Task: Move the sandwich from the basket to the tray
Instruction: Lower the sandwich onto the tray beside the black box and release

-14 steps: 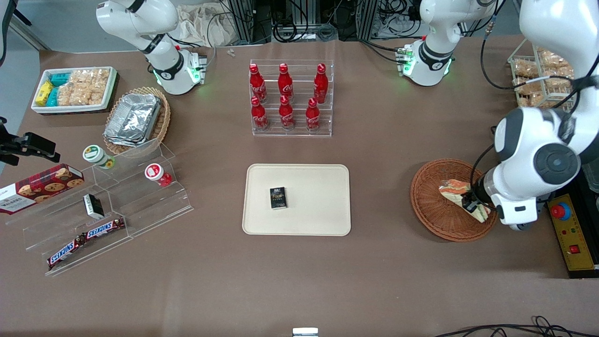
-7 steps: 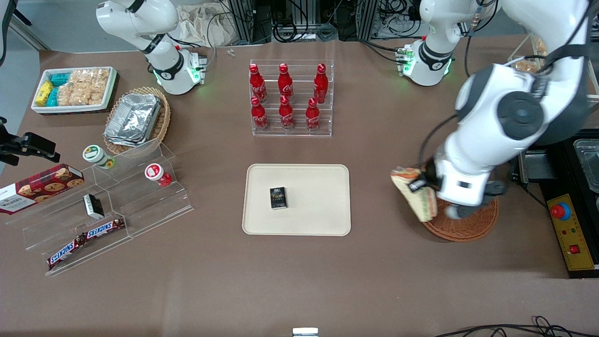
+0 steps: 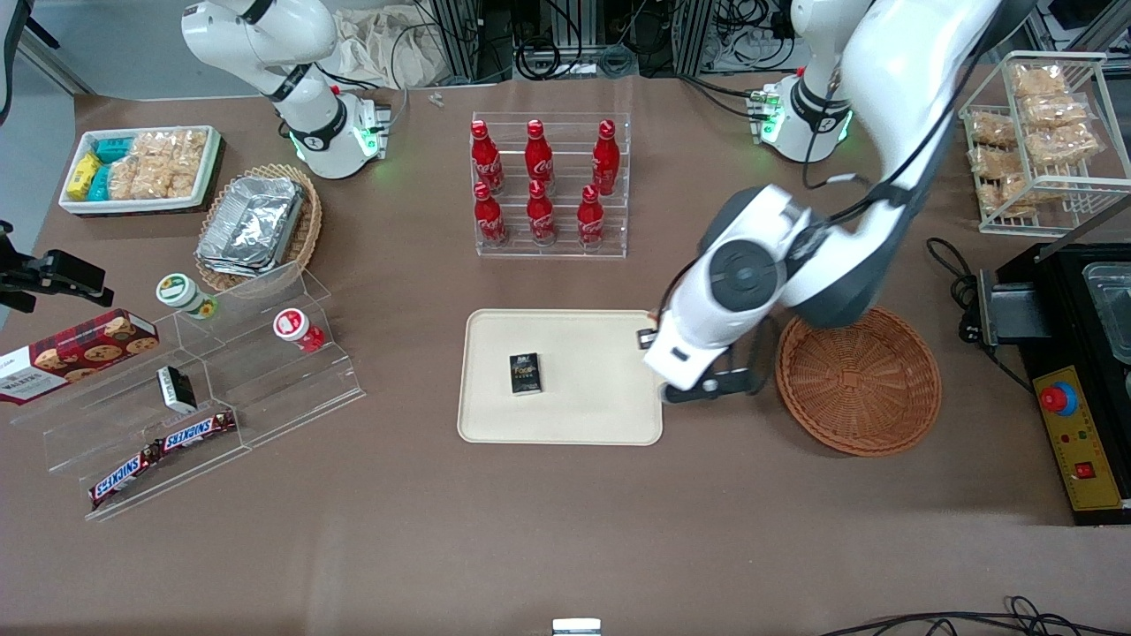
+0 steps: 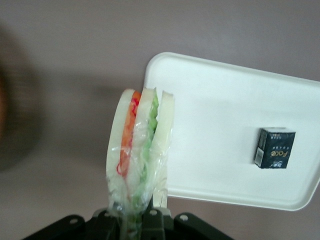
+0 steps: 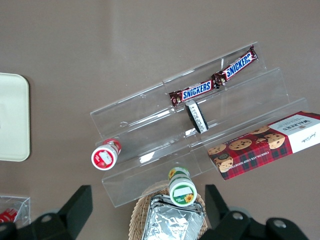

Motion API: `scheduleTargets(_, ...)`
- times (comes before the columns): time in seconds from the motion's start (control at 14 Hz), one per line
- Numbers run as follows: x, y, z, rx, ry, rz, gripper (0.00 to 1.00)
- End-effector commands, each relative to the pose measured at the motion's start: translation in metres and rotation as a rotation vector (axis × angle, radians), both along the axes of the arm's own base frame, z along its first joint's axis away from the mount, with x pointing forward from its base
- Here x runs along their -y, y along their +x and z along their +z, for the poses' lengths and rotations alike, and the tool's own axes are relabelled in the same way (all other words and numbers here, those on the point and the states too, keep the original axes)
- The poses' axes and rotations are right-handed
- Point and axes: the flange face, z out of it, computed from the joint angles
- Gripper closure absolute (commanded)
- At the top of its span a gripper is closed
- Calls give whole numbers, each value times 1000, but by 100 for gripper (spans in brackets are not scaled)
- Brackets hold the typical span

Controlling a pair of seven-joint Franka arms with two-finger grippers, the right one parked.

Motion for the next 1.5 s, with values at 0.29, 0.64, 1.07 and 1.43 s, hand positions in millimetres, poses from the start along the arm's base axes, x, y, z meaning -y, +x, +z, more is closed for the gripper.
scheduleTargets(0.29, 56, -26, -107, -9, 55, -49, 97)
scheduleTargets(0.64, 50, -29, -108, -16, 80, -48, 0)
scheduleTargets(1.07, -30, 0, 42, 80, 119, 60, 0)
scheduleTargets(1.43, -135, -25, 125, 98, 90, -16, 0)
